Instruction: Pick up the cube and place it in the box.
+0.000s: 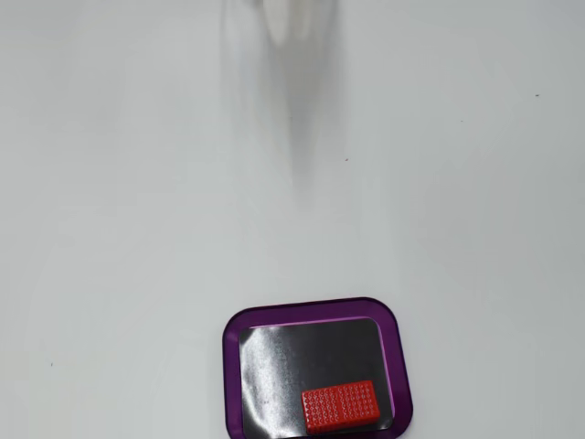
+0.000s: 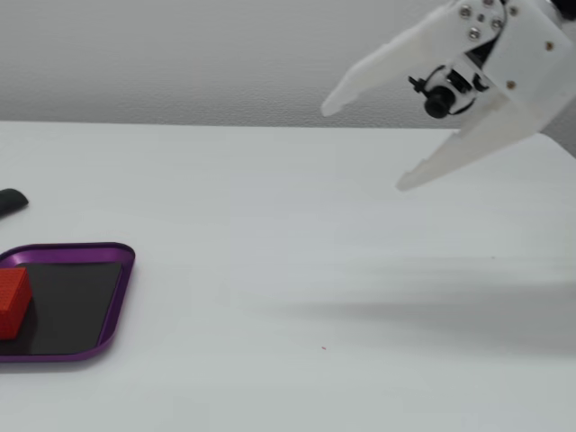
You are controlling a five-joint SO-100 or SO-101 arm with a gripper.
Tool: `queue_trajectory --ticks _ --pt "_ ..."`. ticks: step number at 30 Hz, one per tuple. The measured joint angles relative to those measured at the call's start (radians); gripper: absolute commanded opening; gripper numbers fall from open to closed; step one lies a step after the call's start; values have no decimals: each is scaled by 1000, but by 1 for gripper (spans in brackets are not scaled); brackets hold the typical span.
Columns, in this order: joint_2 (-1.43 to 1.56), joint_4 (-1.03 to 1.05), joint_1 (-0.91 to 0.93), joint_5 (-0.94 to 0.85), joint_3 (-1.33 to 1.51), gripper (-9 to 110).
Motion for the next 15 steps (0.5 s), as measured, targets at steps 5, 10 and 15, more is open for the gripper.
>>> queue_trajectory --ticks 5,10,15 --pt "448 83 11 -8 310 26" --pt "491 123 9 3 477 26" --pt "489 123 9 8 492 25"
